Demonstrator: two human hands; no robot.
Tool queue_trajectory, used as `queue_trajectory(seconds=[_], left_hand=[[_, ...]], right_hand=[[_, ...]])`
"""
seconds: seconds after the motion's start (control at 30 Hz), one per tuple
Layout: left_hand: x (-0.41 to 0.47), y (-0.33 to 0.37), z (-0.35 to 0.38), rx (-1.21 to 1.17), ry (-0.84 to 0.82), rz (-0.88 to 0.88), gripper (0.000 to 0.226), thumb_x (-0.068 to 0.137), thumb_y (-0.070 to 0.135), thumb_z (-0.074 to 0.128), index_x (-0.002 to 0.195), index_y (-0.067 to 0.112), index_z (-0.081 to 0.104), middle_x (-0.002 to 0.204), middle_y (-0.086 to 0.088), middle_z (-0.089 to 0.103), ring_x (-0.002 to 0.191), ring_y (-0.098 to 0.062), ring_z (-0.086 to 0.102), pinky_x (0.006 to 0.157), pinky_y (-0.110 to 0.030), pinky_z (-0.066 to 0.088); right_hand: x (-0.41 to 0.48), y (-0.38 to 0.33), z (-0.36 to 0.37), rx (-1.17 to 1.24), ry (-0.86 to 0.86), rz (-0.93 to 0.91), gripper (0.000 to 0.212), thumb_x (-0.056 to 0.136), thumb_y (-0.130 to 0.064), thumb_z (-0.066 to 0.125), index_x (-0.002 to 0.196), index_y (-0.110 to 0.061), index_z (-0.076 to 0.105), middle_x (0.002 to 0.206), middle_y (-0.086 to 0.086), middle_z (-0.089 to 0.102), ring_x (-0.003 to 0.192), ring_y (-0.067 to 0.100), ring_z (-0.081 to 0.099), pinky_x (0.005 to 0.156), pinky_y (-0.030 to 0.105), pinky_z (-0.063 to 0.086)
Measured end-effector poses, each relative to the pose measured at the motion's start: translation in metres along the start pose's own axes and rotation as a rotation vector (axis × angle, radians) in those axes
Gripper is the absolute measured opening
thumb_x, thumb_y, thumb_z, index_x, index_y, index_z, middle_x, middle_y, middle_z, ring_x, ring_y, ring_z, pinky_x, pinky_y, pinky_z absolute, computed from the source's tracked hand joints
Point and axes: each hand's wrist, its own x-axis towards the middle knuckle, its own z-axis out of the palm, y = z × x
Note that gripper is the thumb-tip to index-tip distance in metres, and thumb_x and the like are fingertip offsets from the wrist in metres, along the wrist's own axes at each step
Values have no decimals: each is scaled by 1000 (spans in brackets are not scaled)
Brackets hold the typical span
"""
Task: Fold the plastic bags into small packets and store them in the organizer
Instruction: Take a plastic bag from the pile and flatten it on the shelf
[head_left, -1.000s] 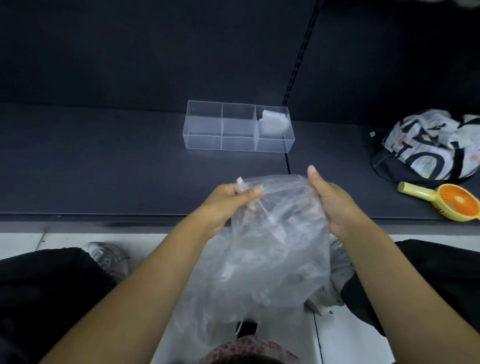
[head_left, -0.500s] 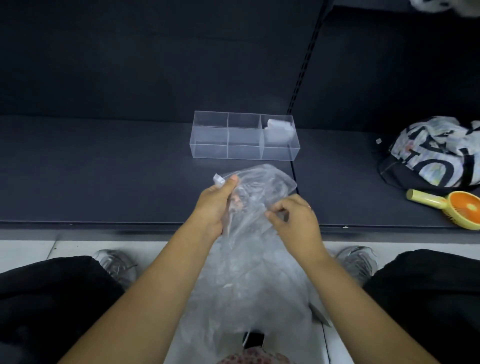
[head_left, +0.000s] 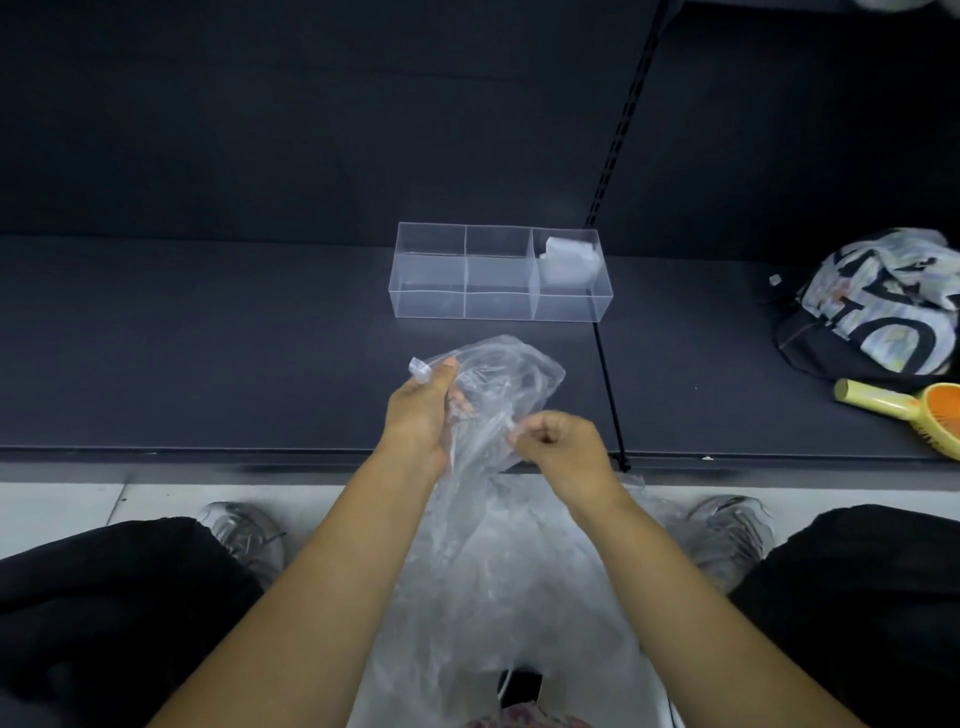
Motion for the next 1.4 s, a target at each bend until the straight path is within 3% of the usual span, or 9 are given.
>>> queue_trajectory(seconds=[0.1,0.27,0.43,0.57,0.7,0.8,0.97,1.2,1.4], left_hand=[[10,1,-12,32,117,67,20,90,30,65,91,10,64,80,-6,67,71,-23,66,63,-32,57],[31,4,-29,152,289,308,18,89,26,67,101,13,65,98,0,65,86,-16,63,75,-19,51],[37,9,-37,192,305,288,34,89,34,66,61,15,61,63,7,62,54,-13,52,52,-22,47],[35,22,-50,447,442,482,46,95,42,53,59,14,54,69,-2,60,61,-18,50,71,-34,45],[8,39,-5,686,-150,607,23,85,52,61,89,30,65,90,21,66,82,14,59,70,-4,42],[0,32,29,717,-477,490,26,81,43,70,97,23,68,89,10,72,86,3,66,77,-8,48],[27,28,24,484,-193,374,19,91,20,64,88,2,68,76,-6,66,65,-12,58,66,-20,48],[86,20,-16,520,87,270,19,90,25,64,76,12,64,74,-5,61,60,-16,51,61,-26,46],[119,6,-33,447,216,182,19,90,24,64,76,11,65,65,-6,56,57,-18,47,56,-28,46]], right_hand=[[1,-4,-16,58,20,-33,15,87,-11,67,73,-15,66,68,-6,64,64,5,58,70,23,46],[7,-20,-54,132,64,-164,22,94,-11,56,73,-16,53,118,-10,57,103,1,55,83,12,39],[15,-34,-55,60,321,-333,16,100,-20,47,86,-14,44,72,-2,48,63,5,44,62,22,39],[23,-44,-59,-26,381,-345,13,97,-26,51,86,-18,50,66,-3,56,54,5,45,50,17,39],[28,-53,-46,-94,158,-352,14,94,-22,58,81,-18,56,58,-8,59,52,5,50,51,16,41],[34,-59,-37,-45,39,-370,12,94,-20,59,84,-14,60,67,1,68,59,9,59,58,21,47],[65,-49,-61,-122,36,-261,22,88,-34,66,82,-14,65,65,-7,65,56,4,56,56,20,47],[108,-4,-125,-212,184,-58,27,92,-27,61,73,-9,59,55,3,53,46,11,47,50,21,43],[100,17,-102,-7,-220,63,47,77,-58,58,109,-24,62,102,-2,63,90,10,63,85,27,53]])
